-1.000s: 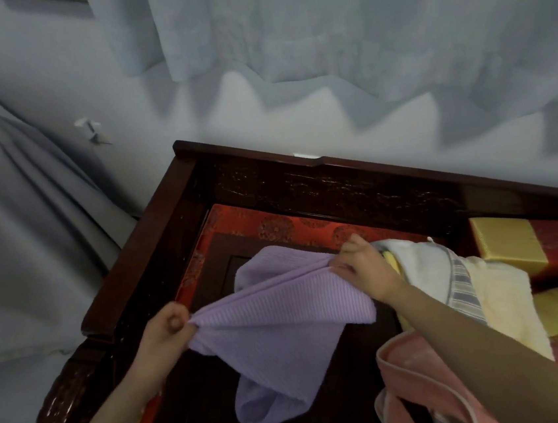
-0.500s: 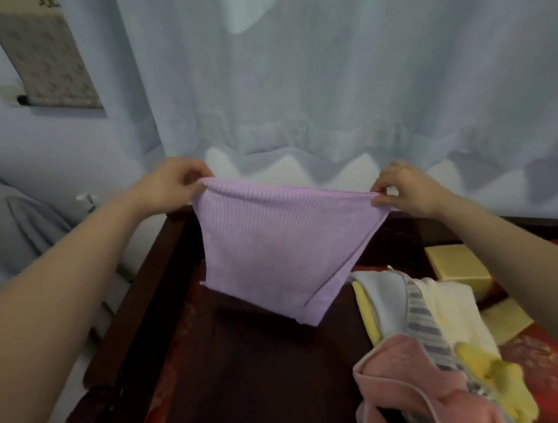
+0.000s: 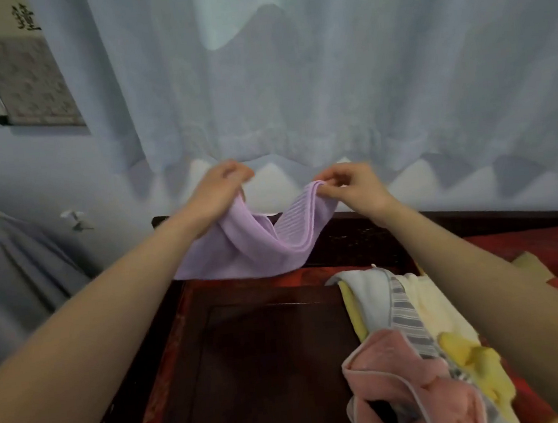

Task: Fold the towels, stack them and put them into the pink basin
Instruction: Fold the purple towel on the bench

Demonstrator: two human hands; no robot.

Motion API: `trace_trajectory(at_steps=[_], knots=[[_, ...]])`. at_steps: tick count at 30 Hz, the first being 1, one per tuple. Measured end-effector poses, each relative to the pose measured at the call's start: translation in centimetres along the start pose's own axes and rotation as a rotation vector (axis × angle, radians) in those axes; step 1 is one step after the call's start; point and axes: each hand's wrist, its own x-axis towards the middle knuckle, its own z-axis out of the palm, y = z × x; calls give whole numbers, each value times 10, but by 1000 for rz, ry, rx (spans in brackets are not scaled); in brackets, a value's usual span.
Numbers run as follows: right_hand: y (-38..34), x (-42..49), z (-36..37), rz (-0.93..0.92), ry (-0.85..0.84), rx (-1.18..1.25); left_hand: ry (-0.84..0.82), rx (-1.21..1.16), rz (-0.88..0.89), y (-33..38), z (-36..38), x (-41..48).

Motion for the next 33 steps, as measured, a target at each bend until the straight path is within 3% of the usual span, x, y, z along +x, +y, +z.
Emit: trace_trajectory(at_steps=[4, 8, 12, 15, 18, 21, 26, 30, 33], knots=[[-13, -7, 23, 5, -102, 53, -350, 203, -32, -20, 48, -16], [-3, -14, 27, -18, -145, -67, -343, 295, 80, -36, 63, -18], [19, -20, 6, 85, 24, -74, -254, -177, -97, -45, 27, -10], [26, -27, -13, 144, 128, 128, -209, -538, -182, -54, -17, -9], [21, -32, -30, 191, 128, 334, -187, -454, -136, -70, -60, -13], [15, -43, -38, 187, -41, 384, -211, -377, -134, -87, -88, -25], [32, -94, -12, 215, -433, 374, -458, -137, -235, -140, -102, -72], [63, -152, 24, 367, -545, 415, -781, -129, -437, -200, -84, -124], [90, -189, 49, 458, -613, 366, -879, -127, -563, -230, -63, -156]])
